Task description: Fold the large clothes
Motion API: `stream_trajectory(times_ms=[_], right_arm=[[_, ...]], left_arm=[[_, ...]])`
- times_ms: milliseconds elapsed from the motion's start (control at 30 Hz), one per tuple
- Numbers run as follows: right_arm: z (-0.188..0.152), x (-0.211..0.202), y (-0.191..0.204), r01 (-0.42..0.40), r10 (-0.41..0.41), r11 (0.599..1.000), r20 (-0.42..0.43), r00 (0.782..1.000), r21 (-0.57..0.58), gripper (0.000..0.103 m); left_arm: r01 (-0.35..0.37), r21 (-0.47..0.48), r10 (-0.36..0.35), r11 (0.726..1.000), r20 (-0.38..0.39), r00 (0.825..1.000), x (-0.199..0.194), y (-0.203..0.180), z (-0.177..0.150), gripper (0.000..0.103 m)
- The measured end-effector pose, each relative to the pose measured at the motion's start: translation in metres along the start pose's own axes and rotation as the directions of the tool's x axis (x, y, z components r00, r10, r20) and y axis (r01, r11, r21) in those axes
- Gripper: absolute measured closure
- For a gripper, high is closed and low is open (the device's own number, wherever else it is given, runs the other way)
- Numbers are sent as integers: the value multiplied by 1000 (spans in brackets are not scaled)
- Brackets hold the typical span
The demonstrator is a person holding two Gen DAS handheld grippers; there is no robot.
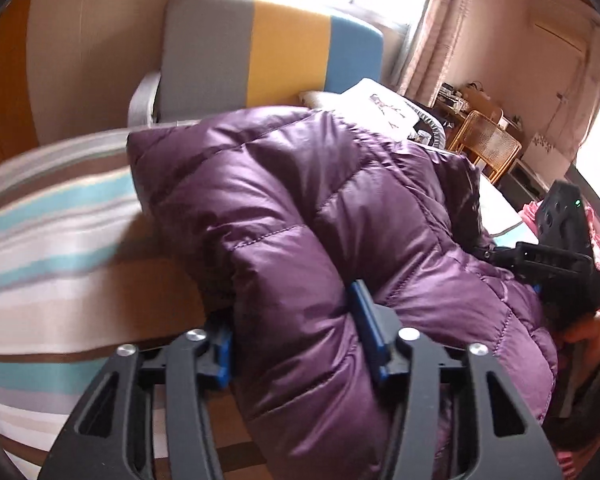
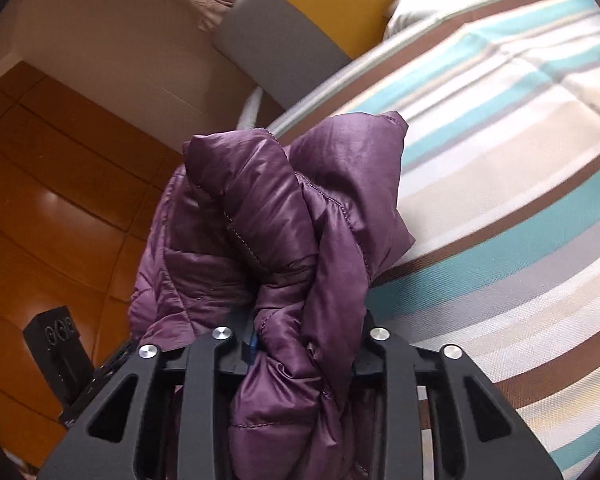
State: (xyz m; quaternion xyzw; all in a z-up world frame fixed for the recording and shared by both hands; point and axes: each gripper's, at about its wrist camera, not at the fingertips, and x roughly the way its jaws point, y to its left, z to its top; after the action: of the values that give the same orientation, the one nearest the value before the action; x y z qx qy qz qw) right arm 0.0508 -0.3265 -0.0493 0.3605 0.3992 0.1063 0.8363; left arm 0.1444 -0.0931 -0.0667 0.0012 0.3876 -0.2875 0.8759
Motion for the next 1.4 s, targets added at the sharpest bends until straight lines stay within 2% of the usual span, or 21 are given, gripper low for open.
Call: stream_trajectory(times_ms=[200, 500, 767, 833, 1000, 1167, 1200, 1233, 1333, 1367, 1400], right_arm=[[-14, -27, 29, -26, 31, 999, 95, 995, -47, 75], [-21, -40, 90, -96, 115, 988, 154, 981, -122, 75], [-9, -11, 159, -172, 206, 966, 174, 963, -192, 75], [-15, -10, 168, -194, 230, 960, 174, 958, -201, 75], [-12, 36, 193, -235, 264, 956, 160, 951, -175, 75], [-16, 85, 191, -230, 244, 965, 112, 963, -126, 75], [-18, 98, 188, -222, 232, 970, 92, 968, -103, 75], [-21, 107, 186, -207, 214, 974, 78, 974, -90, 75], [-30, 136, 177, -111, 113, 990, 23, 993, -82, 72], [-36, 146, 172, -52, 52, 995, 3, 999, -91, 68], [-39, 151, 169, -28, 27, 995, -5, 1000, -99, 61]], left_arm=[[10, -17, -9, 1000, 35, 999, -18, 0, 4, 64], [-10, -45, 16, 999, 138, 990, -69, 20, 18, 65], [-74, -66, 87, 995, 222, 971, -119, 67, 34, 65], [-106, -69, 120, 992, 236, 964, -129, 84, 40, 64], [-169, -87, 186, 982, 251, 950, -136, 126, 54, 64], [-222, -114, 242, 968, 207, 948, -115, 165, 61, 64], [-241, -127, 261, 962, 179, 948, -99, 173, 69, 64], [-246, -135, 266, 960, 166, 950, -94, 179, 63, 64], [-270, -176, 286, 947, 70, 956, -60, 199, 48, 64], [-287, -184, 298, 940, 32, 954, -49, 202, 41, 60], [-302, -188, 313, 934, 29, 949, -41, 203, 33, 56]])
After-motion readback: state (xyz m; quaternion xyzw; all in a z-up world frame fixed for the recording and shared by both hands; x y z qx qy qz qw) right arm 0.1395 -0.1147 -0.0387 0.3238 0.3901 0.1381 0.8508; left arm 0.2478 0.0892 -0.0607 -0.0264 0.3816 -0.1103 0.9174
